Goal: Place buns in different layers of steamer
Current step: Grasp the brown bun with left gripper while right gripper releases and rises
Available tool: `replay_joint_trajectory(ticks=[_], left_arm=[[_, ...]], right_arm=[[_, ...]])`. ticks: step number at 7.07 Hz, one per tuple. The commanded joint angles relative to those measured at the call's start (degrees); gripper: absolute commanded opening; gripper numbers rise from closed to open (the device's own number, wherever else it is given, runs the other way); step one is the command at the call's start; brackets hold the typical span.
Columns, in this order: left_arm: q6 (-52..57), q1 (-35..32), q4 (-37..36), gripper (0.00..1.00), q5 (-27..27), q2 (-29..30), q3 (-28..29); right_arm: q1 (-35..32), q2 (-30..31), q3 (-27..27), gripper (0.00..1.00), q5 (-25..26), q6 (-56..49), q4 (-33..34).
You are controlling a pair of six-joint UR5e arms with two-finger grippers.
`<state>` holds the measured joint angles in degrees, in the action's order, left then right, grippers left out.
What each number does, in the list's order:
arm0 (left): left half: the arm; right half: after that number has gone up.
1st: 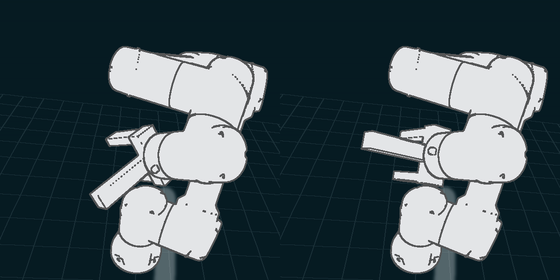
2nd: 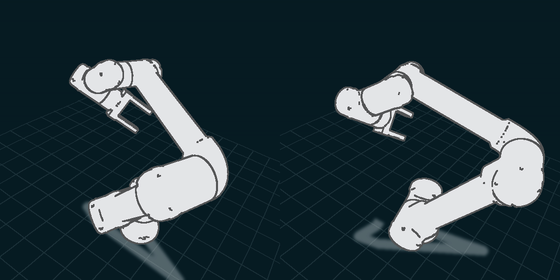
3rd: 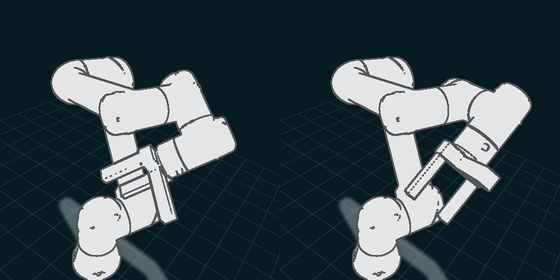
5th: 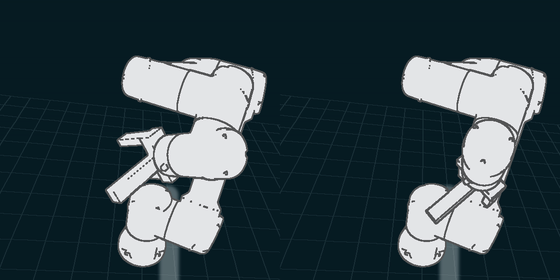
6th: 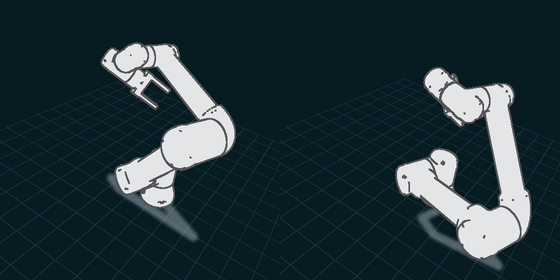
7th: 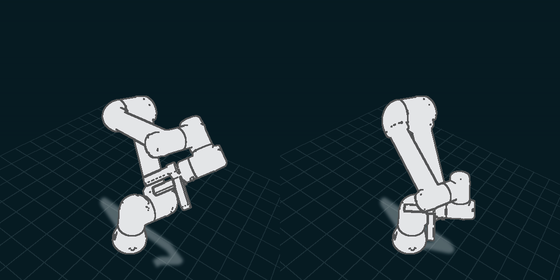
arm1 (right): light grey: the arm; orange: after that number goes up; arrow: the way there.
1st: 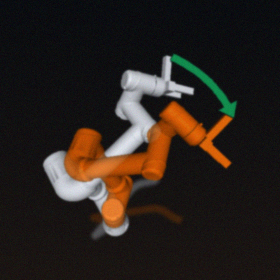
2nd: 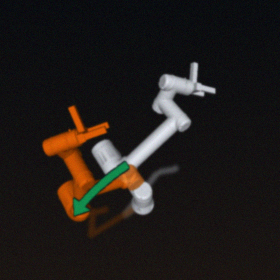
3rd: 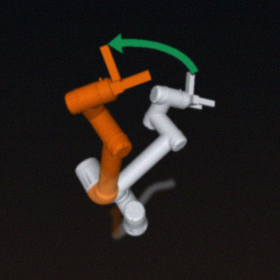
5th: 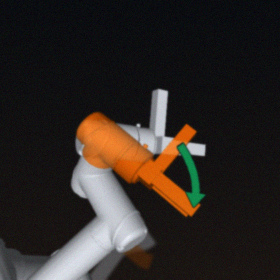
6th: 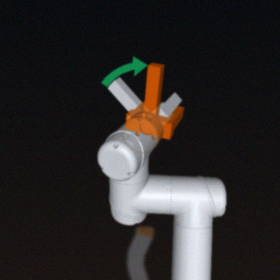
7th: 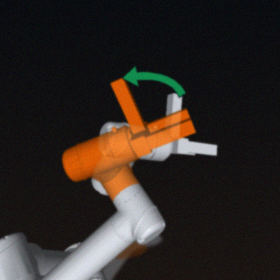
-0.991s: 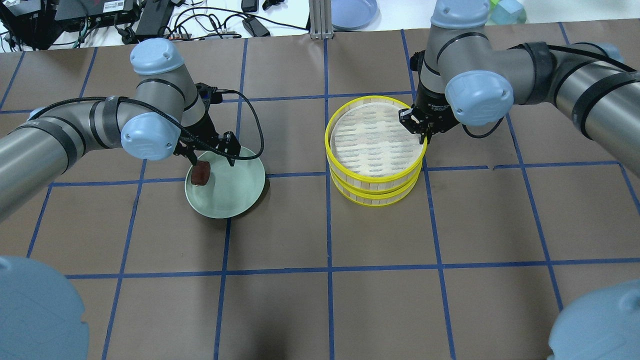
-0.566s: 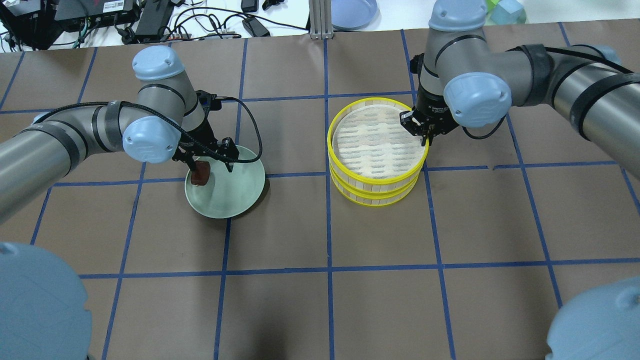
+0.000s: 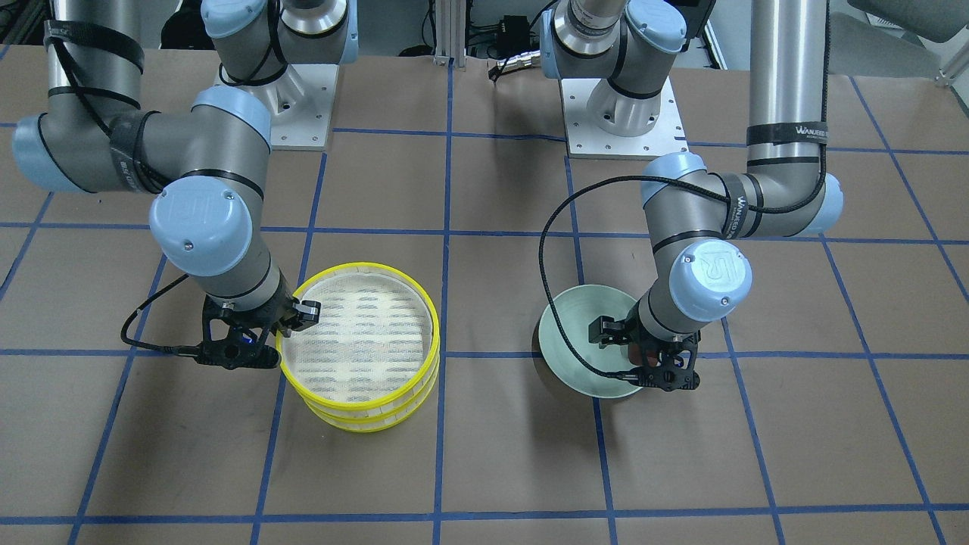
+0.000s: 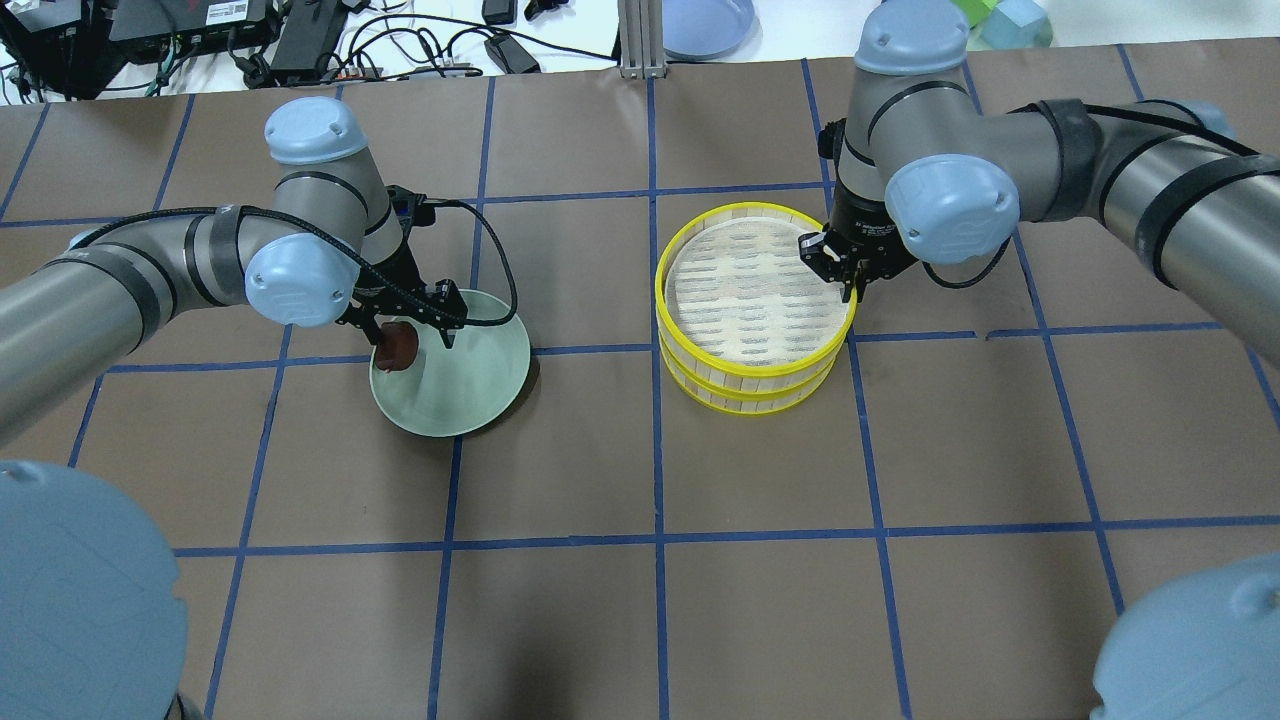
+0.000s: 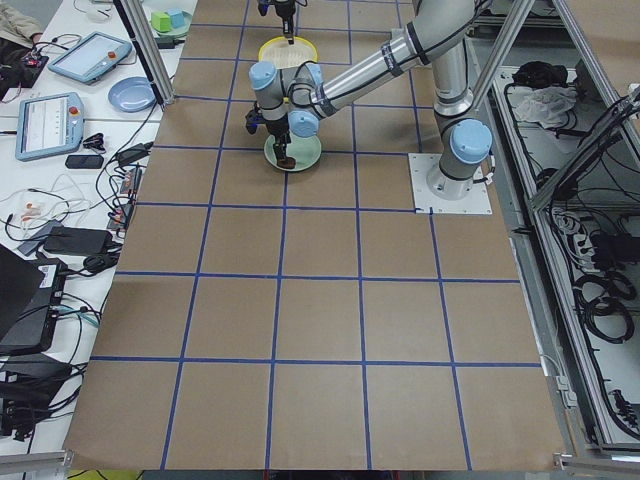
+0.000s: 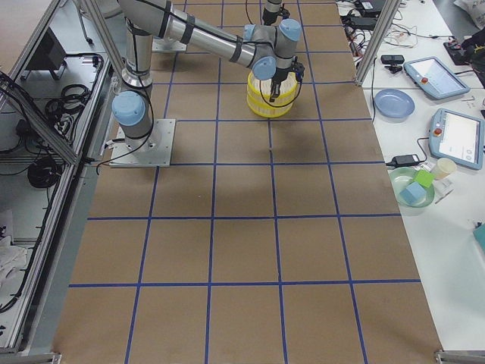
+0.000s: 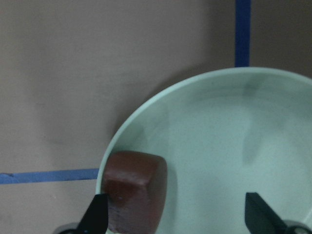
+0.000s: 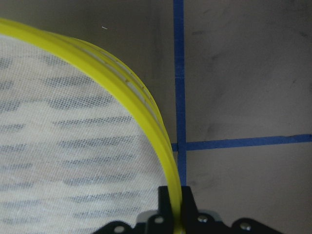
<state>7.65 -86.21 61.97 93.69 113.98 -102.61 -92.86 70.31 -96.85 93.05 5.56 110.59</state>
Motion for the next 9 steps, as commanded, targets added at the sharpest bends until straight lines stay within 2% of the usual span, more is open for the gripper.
replay_joint_trajectory(ticks=[1,2,3,4,5,6,8,9], left_arm=[[1.7,0.9,0.0,0.98,0.3,0.0,0.0],[1.7,0.9,0.0,0.98,0.3,0.1,0.0],[1.8,0.9,0.0,0.92,0.3,0.2,0.0],[5.3,1.0,-0.4,0.18,0.2,0.5,0.6],[6.7,1.0,-0.6,0.04,0.3,0.9,0.6],[6.8,0.9,-0.6,0.04,0.1,0.9,0.6],[7.9,0.9,-1.8,0.0,-0.3,0.4,0.7],[7.1,-0.1,-2.0,0.0,-0.6,-1.0,1.5]], right_arm=[[0.1,0.3,0.1,1.0,-0.5,0.1,-0.4],[0.2,1.4,1.4,1.0,-0.5,-0.6,-0.4],[0.2,5.1,4.4,1.0,-0.9,-0.6,-3.5],[0.2,8.5,8.0,1.0,-3.1,-0.5,-8.0],[0.2,9.9,12.8,1.0,-3.7,-0.5,-14.2],[0.2,11.8,17.0,1.0,-3.8,-0.5,-20.8],[0.1,15.1,17.1,1.0,-3.4,-0.6,-27.6],[0.0,16.1,15.8,1.0,-3.9,-0.8,-28.0]])
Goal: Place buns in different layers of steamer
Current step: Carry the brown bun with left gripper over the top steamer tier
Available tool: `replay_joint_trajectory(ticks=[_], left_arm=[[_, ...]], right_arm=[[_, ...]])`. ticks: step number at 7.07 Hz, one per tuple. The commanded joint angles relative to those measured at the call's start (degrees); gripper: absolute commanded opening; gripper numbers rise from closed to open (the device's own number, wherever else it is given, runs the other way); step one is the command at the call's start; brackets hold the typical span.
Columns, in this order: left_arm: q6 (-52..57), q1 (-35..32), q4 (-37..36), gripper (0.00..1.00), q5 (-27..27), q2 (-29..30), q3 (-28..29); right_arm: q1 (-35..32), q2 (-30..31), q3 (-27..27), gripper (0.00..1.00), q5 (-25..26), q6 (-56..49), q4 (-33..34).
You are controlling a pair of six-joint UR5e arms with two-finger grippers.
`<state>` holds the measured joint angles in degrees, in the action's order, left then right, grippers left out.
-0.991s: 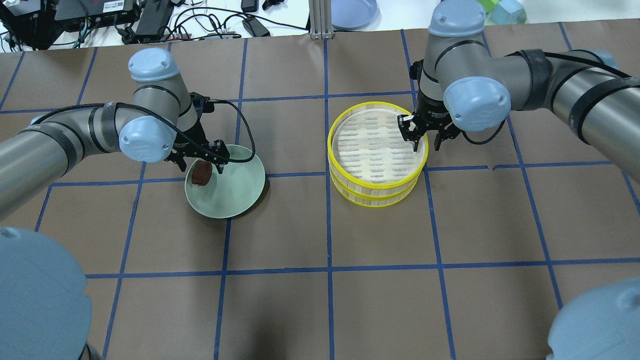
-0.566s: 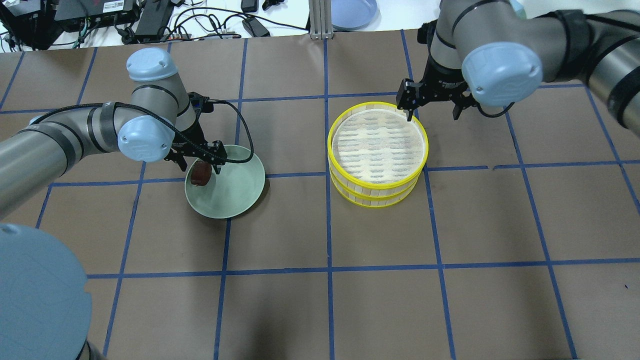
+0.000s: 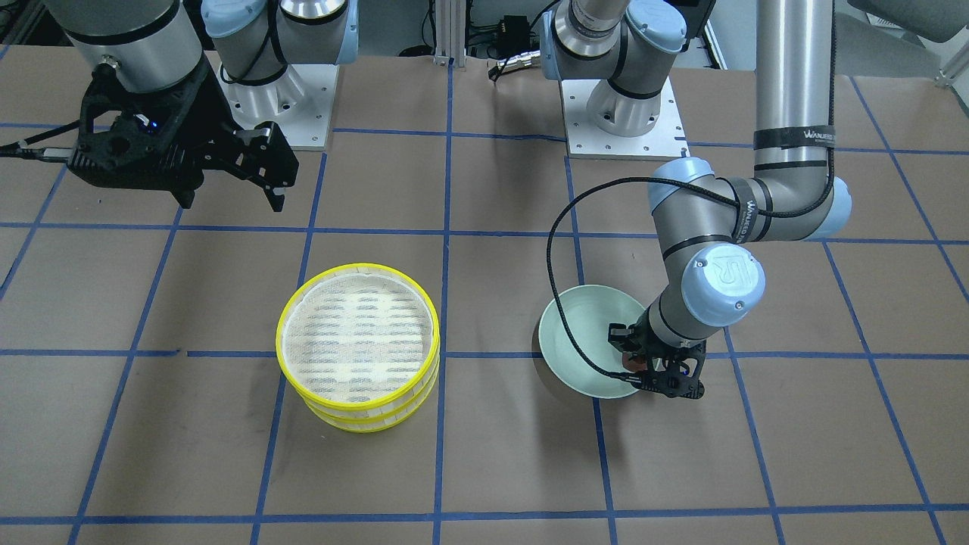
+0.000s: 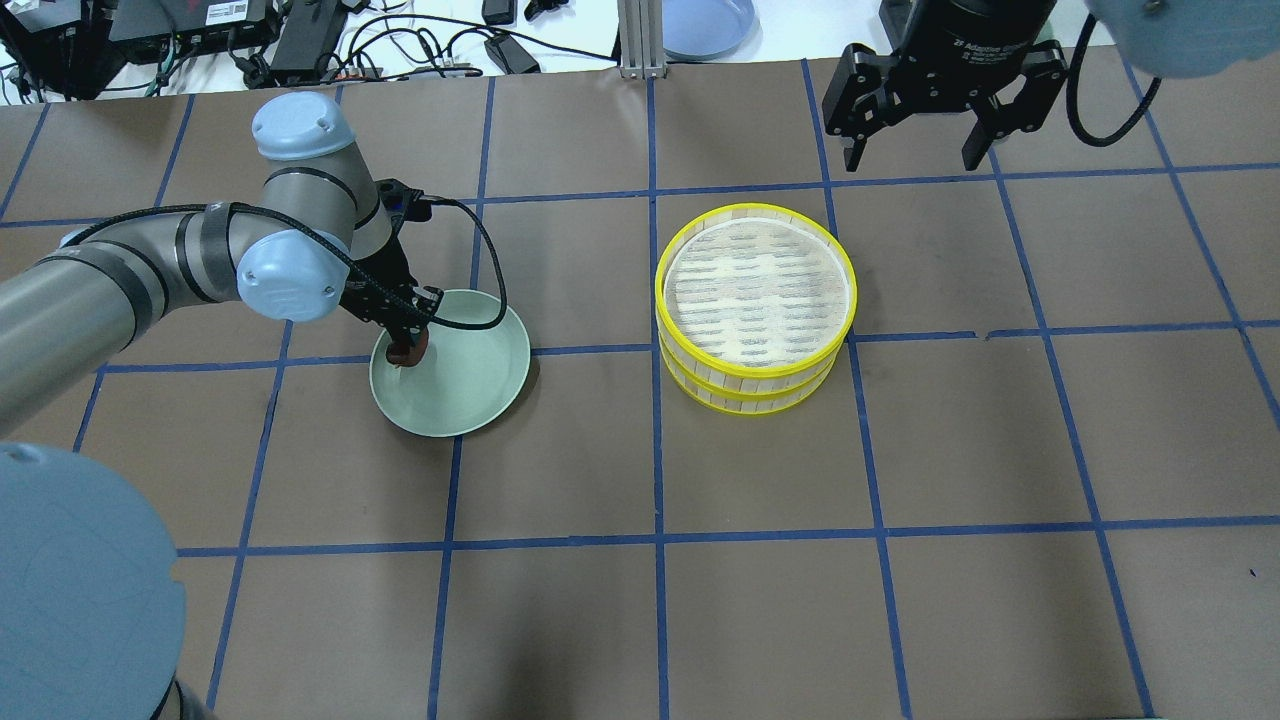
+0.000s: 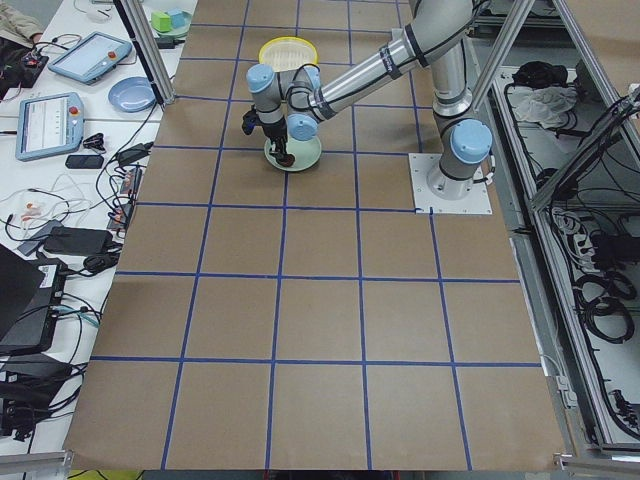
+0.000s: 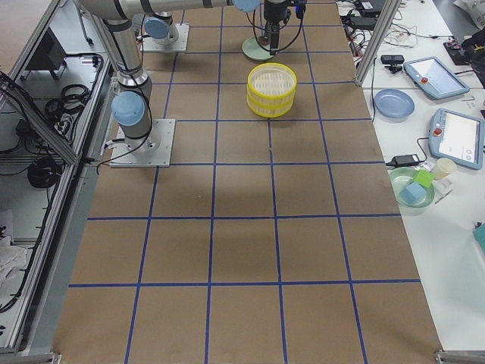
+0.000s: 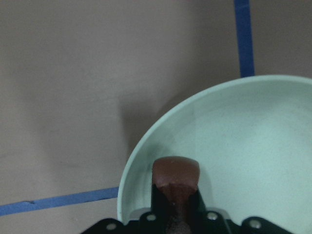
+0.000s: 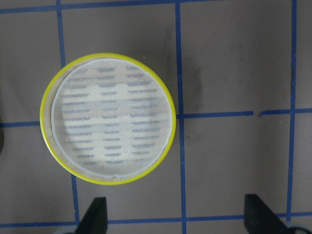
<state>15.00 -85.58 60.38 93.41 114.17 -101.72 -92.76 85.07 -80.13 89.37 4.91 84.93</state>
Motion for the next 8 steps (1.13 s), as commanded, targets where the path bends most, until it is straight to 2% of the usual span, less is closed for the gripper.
replay_joint_trajectory(ticks=[1,2,4,5,7,8], left_arm=[[-4.4,-1.8,1.0,0.0,-4.3,-3.1,2.2],[-8.5,-4.2,5.0,0.0,-5.4,-5.2,4.8],[-23.0,-12.7,12.7,0.0,-5.8,-6.7,13.8],[-28.0,-17.4,12.1,0.0,-6.8,-6.1,15.8],[-46.8,-22.2,7.1,0.0,-17.3,-4.6,15.9],[-51.5,-23.8,4.2,0.0,-20.9,-3.3,15.9]], right_arm=[[-0.1,4.2,-4.5,1.0,0.5,-0.9,-2.0],[-0.1,5.8,-6.4,1.0,0.5,-1.0,-1.4],[-0.1,5.7,-6.4,1.0,0.3,-1.0,-1.5],[-0.1,5.8,-6.4,1.0,0.5,-1.0,-1.6],[0.0,5.8,-6.4,1.0,0.7,-1.1,-1.6],[0.0,5.8,-6.4,1.0,0.7,-1.1,-1.7]])
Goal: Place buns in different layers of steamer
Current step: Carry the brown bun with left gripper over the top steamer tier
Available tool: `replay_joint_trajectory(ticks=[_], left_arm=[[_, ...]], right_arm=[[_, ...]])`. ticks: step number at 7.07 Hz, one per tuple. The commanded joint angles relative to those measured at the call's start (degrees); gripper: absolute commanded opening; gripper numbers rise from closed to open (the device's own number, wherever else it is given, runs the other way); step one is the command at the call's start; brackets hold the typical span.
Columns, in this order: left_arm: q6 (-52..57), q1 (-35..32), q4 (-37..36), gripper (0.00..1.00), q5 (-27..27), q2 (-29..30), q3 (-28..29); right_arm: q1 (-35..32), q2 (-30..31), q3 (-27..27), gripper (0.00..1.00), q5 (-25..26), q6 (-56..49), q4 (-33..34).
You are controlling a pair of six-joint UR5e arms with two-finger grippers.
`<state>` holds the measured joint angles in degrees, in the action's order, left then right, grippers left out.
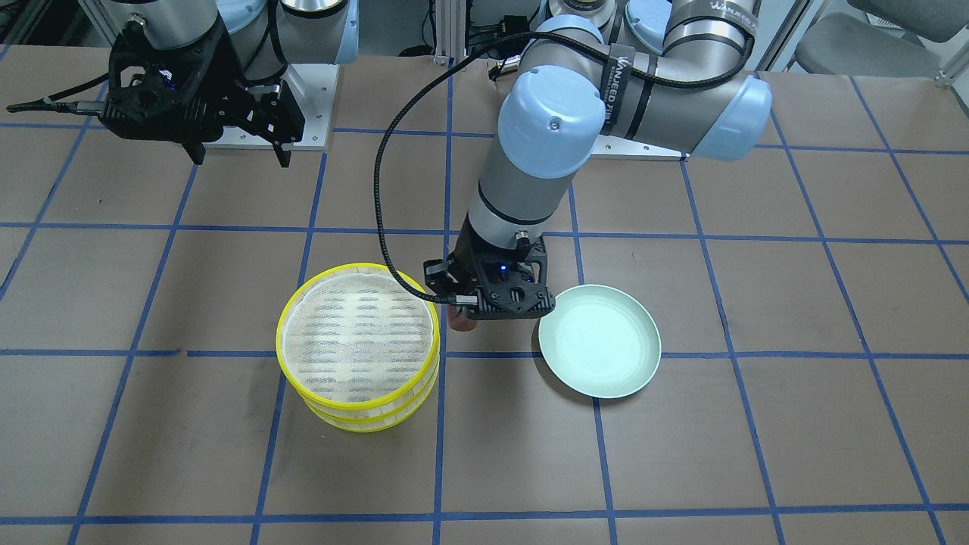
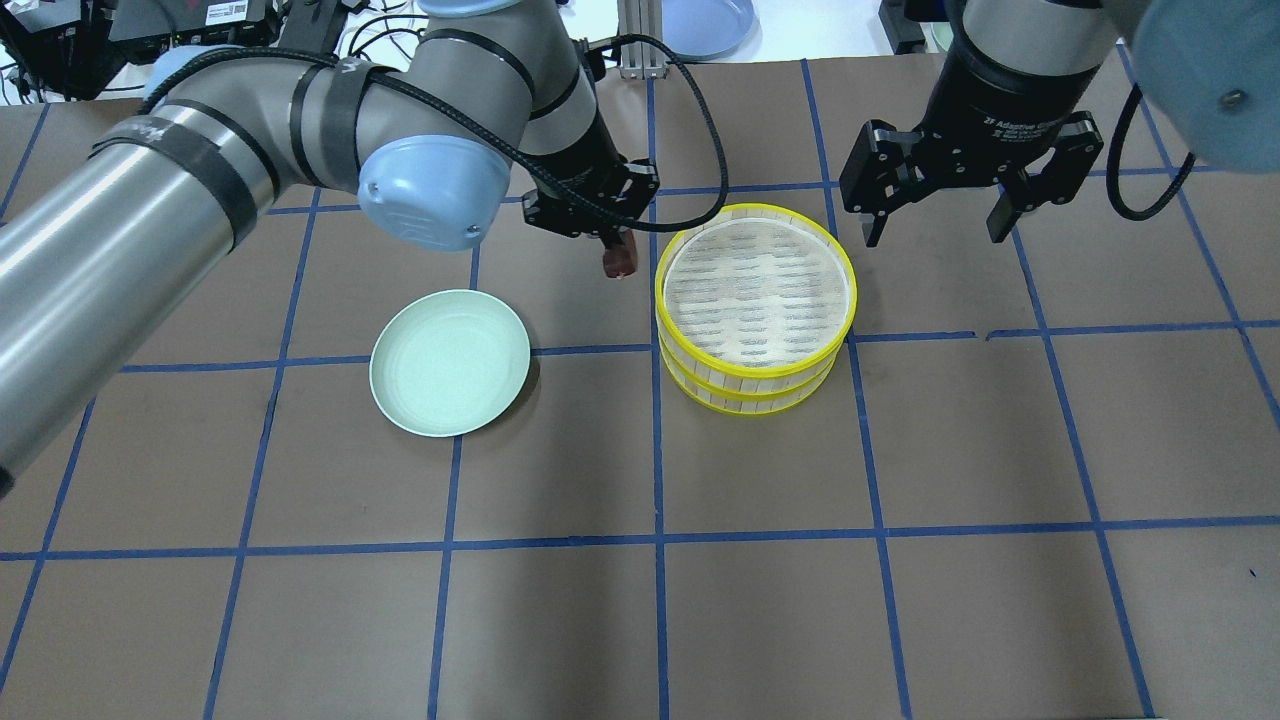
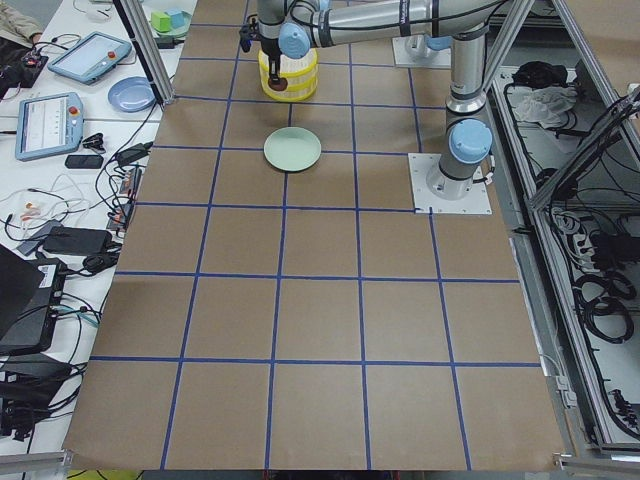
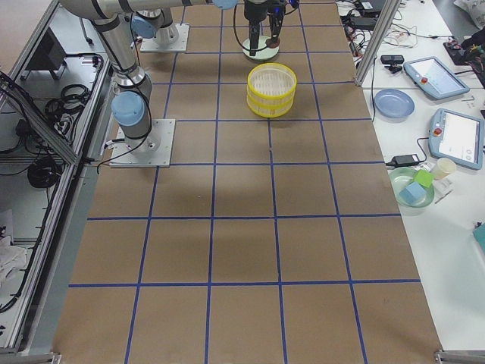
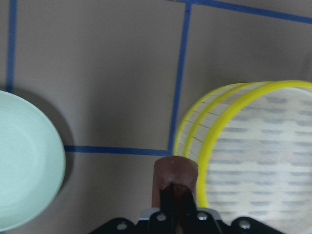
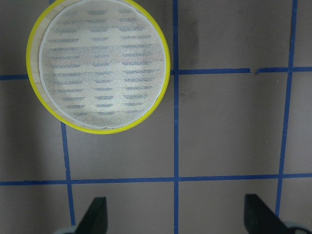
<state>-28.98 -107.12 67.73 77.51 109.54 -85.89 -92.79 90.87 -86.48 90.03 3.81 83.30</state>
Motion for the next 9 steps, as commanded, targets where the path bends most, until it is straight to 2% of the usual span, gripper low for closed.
replay_joint_trajectory(ticks=[1,2,3,5,6,7,8,9], left_arm=[[-10.5,-3.5,-5.6,0.0,-5.4,2.5,0.1],[-10.9,-4.1,-7.2,0.0,-5.9,4.1,0.1],[-13.9,-4.2,-9.8,0.0,-9.6,5.4,-0.2],[-13.7,-5.2,-11.7,0.0,-9.6,7.4,-0.8],[-13.3,-5.2,-11.7,0.15,-9.4,7.7,-1.6],[-12.1,-5.3,-11.9,0.46,-7.0,7.6,-2.1],[-11.8,-5.4,-11.9,0.63,-5.7,7.6,-2.1],[-11.7,-5.4,-11.9,0.66,-5.7,7.6,-2.1]], right_arm=[[0.1,0.0,0.0,1.0,0.6,0.0,0.2],[-0.1,0.0,-0.1,1.0,2.2,0.1,-0.2],[0.1,0.0,-0.2,1.0,2.1,0.1,-0.1],[-0.1,-0.2,-0.2,1.0,2.2,0.1,-0.1],[0.1,-0.3,-0.2,1.0,2.1,0.1,-0.1],[-0.1,-0.3,-0.2,1.0,2.2,0.1,-0.1],[0.1,-0.4,-0.2,1.0,2.1,0.1,0.0],[0.2,-0.5,-0.2,1.0,2.1,0.1,0.0]])
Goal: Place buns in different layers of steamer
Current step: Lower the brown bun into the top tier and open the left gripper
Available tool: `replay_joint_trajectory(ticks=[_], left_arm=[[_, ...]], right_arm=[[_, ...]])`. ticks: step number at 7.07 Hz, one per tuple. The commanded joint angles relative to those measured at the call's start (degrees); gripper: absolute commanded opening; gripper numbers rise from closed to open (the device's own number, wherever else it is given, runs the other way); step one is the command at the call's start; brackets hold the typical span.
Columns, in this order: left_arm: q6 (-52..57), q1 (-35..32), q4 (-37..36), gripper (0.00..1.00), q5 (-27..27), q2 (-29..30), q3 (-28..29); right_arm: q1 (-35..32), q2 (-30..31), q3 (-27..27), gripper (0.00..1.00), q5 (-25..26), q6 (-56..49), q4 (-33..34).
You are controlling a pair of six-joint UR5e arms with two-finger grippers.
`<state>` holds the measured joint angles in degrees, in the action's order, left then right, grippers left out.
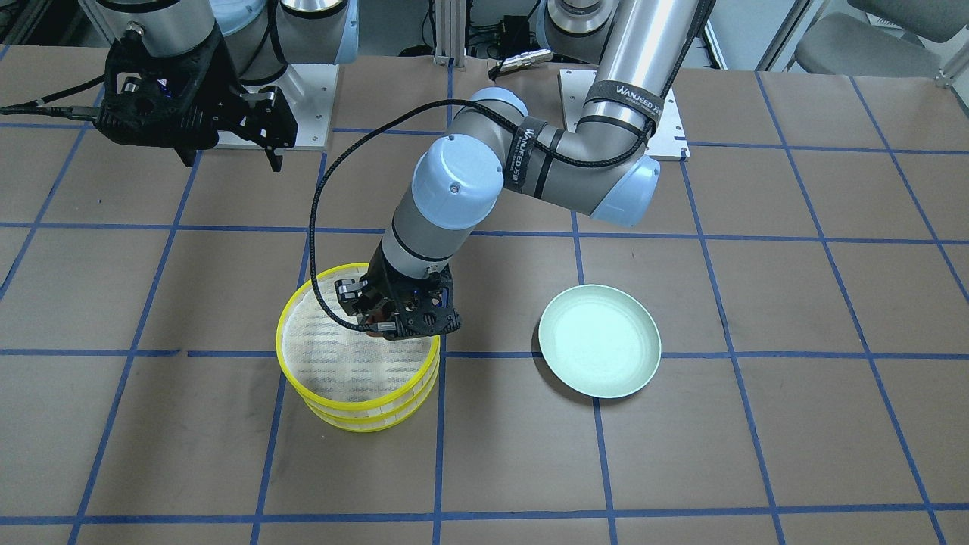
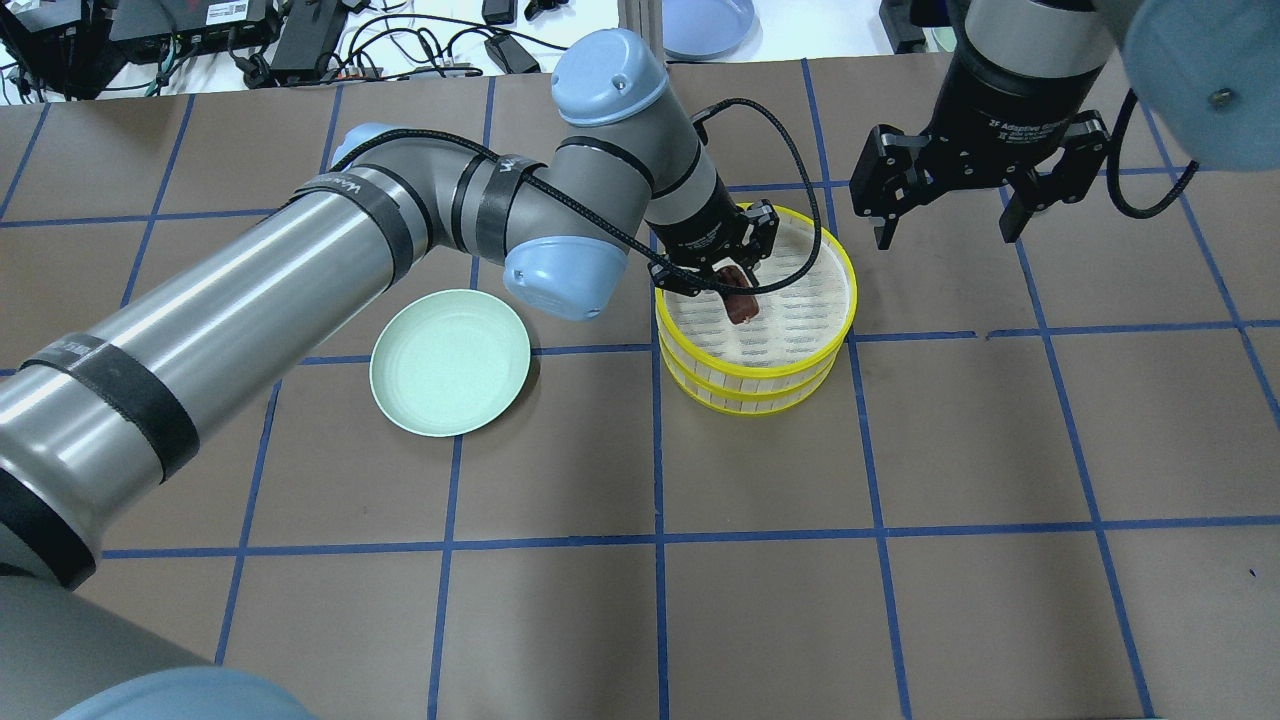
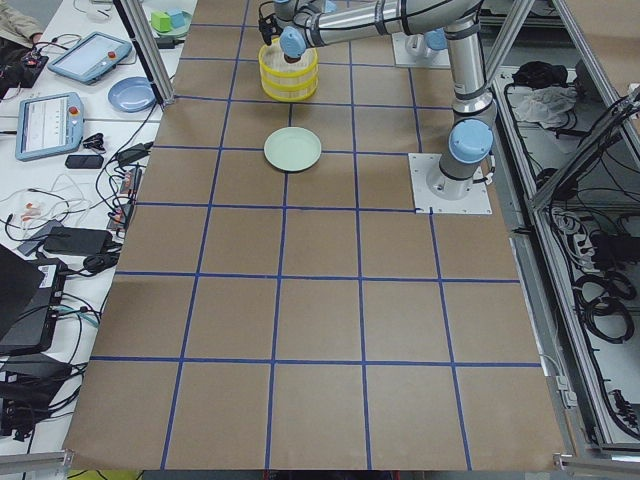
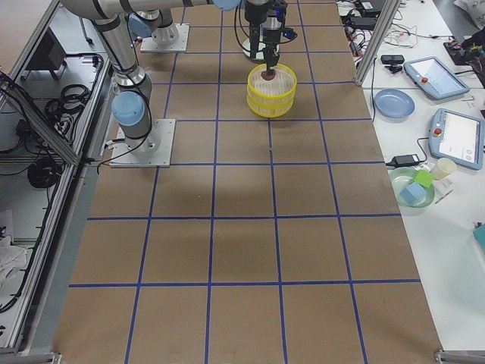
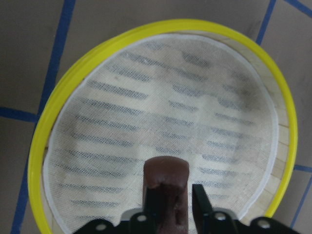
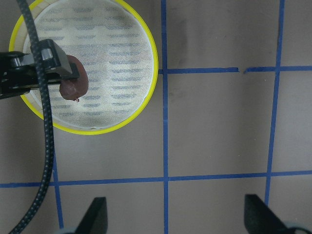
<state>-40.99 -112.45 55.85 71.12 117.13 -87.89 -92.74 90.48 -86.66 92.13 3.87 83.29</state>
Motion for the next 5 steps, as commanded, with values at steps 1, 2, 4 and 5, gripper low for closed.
replay_joint_trajectory(ticks=[1,2,4,5], left_arm=[[0.4,-0.1,0.0,0.66,0.7,-0.1,-0.2],[0.5,-0.1,0.0,0.66,0.8,-0.5,-0.1],[0.6,-0.1,0.0,0.66,0.9,-0.8,-0.2],[1.1,-0.1,-0.2,0.68,2.9,-2.1,0.1]], right_arm=[[0.1,0.0,0.1,1.0,-0.1,0.0,0.1],[0.2,-0.1,0.1,1.0,-0.3,0.0,1.2],[0.4,-0.4,-0.1,1.0,-0.1,-1.3,2.1],[0.4,-0.4,-0.3,1.0,-0.5,-1.4,3.3]])
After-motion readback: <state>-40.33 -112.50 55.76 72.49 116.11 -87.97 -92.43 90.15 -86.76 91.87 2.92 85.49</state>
